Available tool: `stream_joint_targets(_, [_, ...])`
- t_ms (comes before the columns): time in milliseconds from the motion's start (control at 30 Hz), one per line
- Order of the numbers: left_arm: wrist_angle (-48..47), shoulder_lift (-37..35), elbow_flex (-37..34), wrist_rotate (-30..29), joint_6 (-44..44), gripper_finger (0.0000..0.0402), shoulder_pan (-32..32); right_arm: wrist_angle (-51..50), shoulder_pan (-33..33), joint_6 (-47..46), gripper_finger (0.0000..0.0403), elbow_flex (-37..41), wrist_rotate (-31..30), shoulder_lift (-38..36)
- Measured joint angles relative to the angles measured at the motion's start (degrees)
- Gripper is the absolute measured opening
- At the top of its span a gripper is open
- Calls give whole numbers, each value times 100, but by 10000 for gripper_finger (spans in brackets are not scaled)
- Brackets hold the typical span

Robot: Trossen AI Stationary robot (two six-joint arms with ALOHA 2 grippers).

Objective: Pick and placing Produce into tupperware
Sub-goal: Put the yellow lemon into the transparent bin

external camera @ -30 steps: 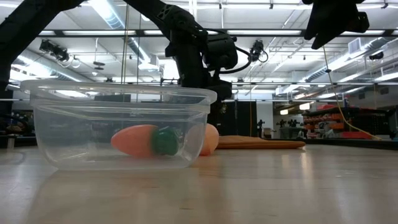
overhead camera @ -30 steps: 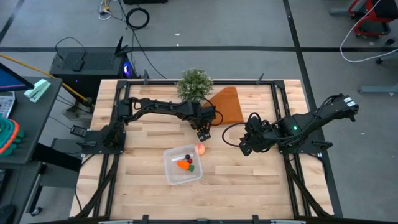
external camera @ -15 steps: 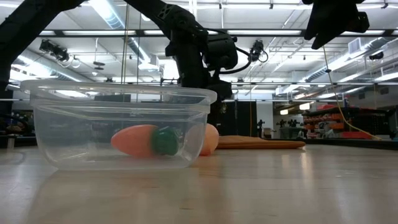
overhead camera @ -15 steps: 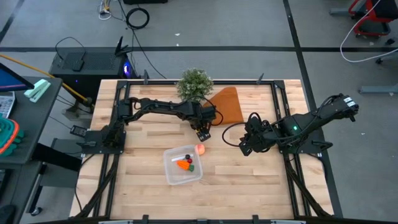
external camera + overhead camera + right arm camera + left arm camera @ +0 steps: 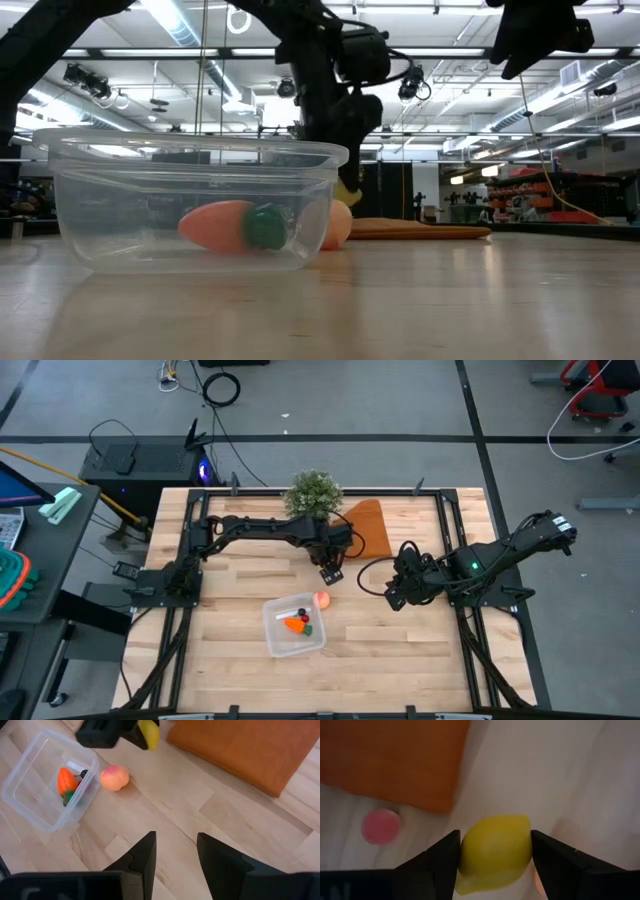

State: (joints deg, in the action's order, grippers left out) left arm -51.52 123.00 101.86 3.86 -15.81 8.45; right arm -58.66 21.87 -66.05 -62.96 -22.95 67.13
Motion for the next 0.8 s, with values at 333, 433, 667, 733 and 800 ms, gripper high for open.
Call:
stream_joint_targets(333, [-1097, 0, 604, 107, 325, 229, -382, -463, 4, -34, 114, 0, -125, -458])
stream_joint_targets(433, [-1399, 0, 844, 109, 382, 225, -476, -656, 4, -41, 114, 0, -230, -688])
stream_joint_targets(667, [-2192, -4, 1440, 103, 452, 238, -590, -974, 4, -30, 114, -2, -410, -1033])
stream_joint_targets(733, [-2381, -9, 1579, 101, 446, 236, -628, -1013, 4, -7, 113, -2, -422, -1076])
stream_joint_targets(800, [-2644, -9, 1735, 99, 445, 231, -683, -1099, 4, 12, 113, -2, -422, -1095])
